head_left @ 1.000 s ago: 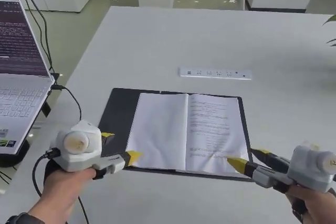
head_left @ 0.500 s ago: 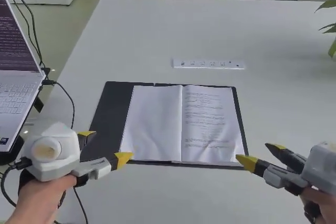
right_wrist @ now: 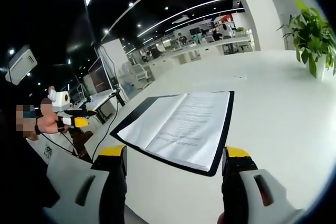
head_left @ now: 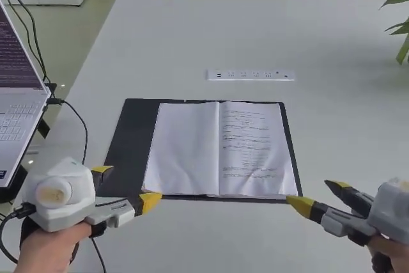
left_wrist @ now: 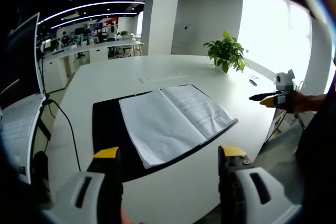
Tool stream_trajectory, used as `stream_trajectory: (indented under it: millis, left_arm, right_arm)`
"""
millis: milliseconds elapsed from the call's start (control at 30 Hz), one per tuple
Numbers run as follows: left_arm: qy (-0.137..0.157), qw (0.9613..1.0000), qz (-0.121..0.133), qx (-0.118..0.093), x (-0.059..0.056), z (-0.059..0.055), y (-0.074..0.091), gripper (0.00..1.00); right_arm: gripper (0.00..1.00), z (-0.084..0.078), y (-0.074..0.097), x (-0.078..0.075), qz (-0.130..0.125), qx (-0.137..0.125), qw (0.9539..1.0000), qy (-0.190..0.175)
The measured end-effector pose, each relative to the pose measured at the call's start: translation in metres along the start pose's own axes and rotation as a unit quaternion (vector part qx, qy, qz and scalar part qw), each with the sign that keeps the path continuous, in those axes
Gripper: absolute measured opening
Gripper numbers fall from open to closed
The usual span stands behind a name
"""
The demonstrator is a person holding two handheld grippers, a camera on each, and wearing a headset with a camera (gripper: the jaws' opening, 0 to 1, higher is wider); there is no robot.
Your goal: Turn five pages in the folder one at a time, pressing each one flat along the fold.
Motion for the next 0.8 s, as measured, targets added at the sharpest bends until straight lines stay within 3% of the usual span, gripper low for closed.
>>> stream_trajectory:
  millis: [267,433,800]
  left_arm:
    - [-0.003,1.0,-0.009,-0.002,-0.006,0.004,-0.006,0.75]
    - [-0.012,0.9996,-0.024,0.002,-0.015,0.007,-0.015,0.74]
    - [-0.042,0.9961,-0.077,0.013,-0.052,0.023,-0.051,0.73]
  right_arm:
    - [0.72,-0.003,0.005,0.0,-0.003,-0.004,0.9999,-0.009]
    - [0.72,-0.002,0.006,0.001,-0.003,-0.005,0.9999,-0.012]
    - [0.72,-0.004,0.011,0.005,-0.011,-0.015,0.9995,-0.025]
Point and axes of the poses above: the centre of the closed fingertips' face, and the gripper's own axes: y roughly backward along the fingers, x roughly to its left, z roughly out of its top, the point moved 8 cm from there along y, roughly backward along the fingers, and after that the axes turned 5 degrees about z, right-handed, at the moved point
